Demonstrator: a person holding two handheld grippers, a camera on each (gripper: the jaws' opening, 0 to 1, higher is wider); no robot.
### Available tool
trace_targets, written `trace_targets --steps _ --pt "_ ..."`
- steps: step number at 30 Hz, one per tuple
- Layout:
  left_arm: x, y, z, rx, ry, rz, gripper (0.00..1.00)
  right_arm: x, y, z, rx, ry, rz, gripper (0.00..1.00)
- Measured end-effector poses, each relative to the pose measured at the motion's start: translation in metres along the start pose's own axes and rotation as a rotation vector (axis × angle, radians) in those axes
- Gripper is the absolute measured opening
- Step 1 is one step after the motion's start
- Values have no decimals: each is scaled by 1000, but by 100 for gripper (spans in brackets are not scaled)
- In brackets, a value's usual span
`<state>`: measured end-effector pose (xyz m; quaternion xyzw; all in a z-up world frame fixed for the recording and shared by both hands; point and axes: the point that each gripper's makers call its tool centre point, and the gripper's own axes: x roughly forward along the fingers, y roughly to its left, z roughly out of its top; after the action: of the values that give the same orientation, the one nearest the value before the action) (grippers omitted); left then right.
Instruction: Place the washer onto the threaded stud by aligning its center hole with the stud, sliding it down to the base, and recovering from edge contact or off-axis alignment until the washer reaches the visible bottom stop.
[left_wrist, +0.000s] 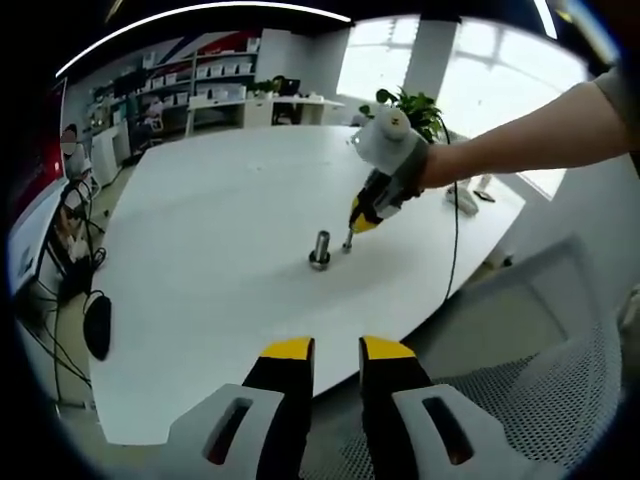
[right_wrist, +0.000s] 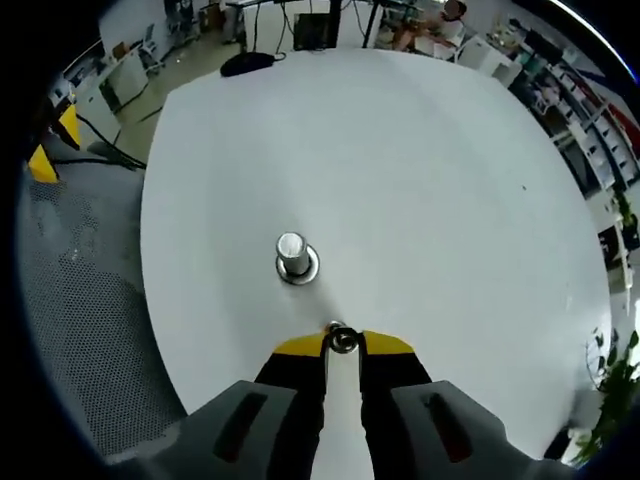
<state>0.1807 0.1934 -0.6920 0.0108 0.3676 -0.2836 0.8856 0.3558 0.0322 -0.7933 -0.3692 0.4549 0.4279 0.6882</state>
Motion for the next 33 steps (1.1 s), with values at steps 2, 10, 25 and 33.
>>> trace_targets --steps 2,10,25,33 --pt "0 0 0 -1 2 1 15 4 0 -2 -2 9 5 13" --pt "0 0 -1 -4 5 2 15 24 7 -9 30 48 36 13" --pt "1 0 -2 -6 10 -5 15 31 8 -16 93 56 23 23" --pt "0 -3 0 -9 3 -15 15 8 12 -24 172 -14 -13 25"
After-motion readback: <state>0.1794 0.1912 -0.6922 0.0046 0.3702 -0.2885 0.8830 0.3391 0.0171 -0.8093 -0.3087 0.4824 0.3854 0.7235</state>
